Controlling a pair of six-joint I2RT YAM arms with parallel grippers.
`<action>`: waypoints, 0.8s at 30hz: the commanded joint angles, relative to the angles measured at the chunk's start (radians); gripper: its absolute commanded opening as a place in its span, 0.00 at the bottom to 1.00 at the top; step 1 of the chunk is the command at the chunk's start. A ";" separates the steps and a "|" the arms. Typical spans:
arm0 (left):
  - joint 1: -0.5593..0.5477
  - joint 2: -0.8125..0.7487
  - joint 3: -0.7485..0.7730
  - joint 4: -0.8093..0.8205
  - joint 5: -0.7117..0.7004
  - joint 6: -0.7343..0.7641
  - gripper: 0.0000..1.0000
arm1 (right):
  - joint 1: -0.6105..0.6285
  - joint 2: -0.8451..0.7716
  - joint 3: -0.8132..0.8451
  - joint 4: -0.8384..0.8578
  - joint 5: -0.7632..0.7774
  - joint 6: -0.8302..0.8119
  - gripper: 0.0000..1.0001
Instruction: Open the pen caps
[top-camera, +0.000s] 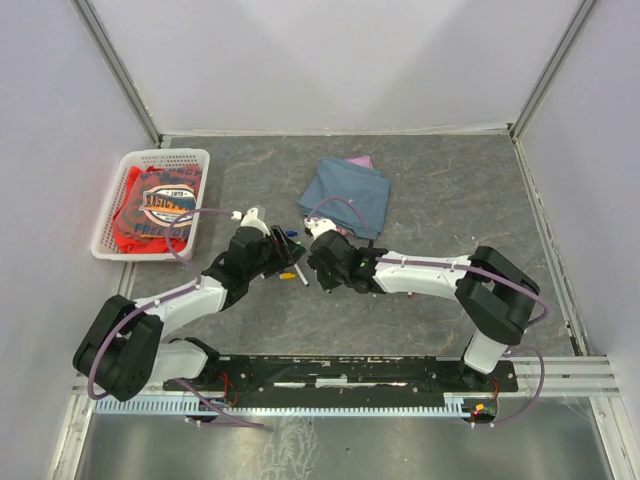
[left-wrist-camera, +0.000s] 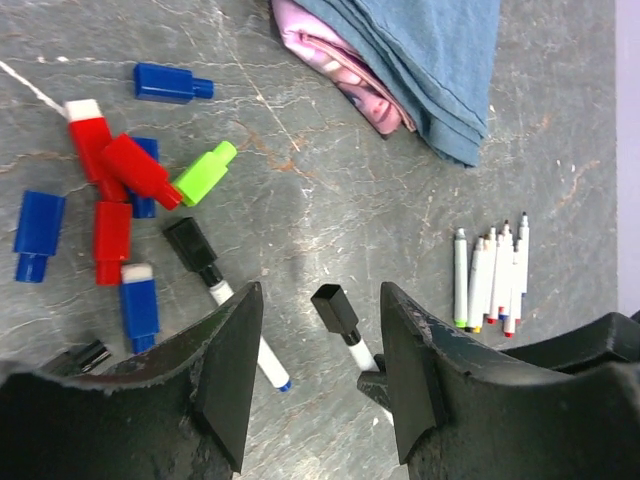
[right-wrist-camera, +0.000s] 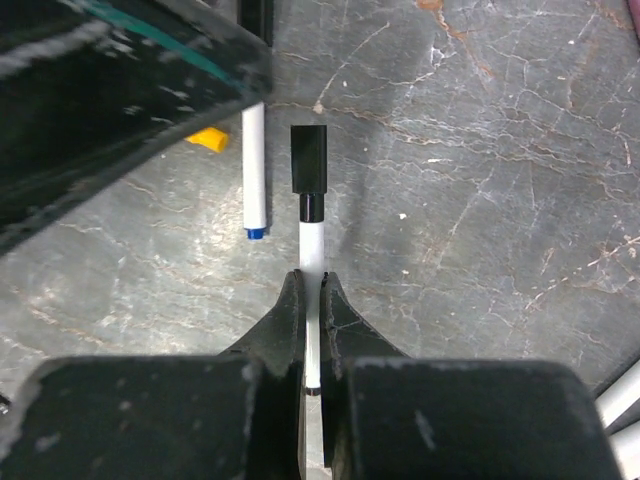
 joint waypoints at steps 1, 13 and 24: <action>-0.001 0.033 0.039 0.091 0.092 -0.061 0.58 | -0.003 -0.066 -0.016 0.080 -0.041 0.018 0.01; 0.009 0.089 0.015 0.188 0.182 -0.134 0.58 | -0.014 -0.134 -0.072 0.153 -0.077 0.041 0.01; 0.019 0.135 -0.026 0.300 0.242 -0.212 0.56 | -0.026 -0.167 -0.105 0.197 -0.094 0.057 0.01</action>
